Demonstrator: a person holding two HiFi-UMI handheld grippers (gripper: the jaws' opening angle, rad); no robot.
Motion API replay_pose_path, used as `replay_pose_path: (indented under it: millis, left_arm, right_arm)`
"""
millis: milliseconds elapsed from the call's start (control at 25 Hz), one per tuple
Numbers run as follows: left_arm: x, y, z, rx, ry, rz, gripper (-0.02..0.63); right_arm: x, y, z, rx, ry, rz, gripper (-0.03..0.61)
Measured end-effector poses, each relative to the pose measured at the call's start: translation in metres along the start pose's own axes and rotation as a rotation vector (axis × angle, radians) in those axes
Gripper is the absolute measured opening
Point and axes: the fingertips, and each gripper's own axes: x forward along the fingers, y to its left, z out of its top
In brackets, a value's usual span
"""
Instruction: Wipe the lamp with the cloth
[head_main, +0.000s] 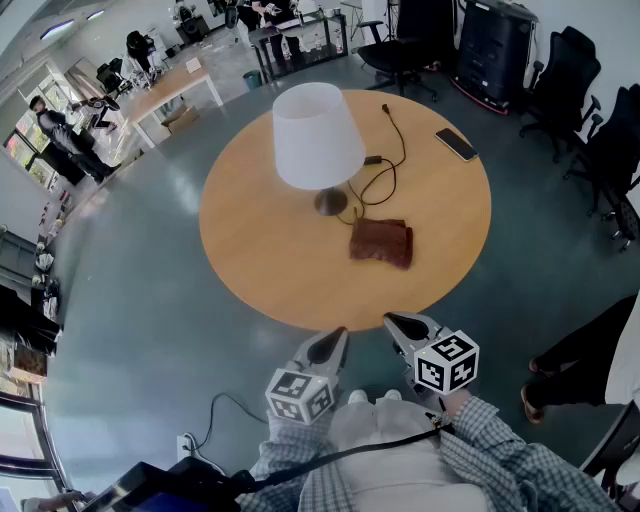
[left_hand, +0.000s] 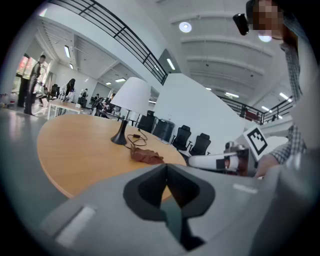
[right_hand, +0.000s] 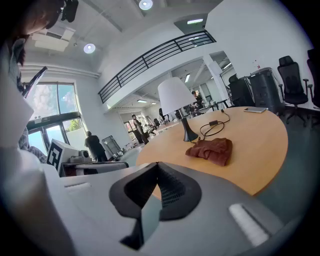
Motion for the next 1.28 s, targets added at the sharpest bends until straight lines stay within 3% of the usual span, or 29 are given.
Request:
replay_pose_path:
  millis: [1280]
  left_arm:
    - [0.007, -0.0096, -0.0025, 0.003, 0.012, -0.004, 0.005]
  right_arm:
    - [-0.0044, -0.0053, 0.0009, 0.016, 0.004, 0.01, 0.005]
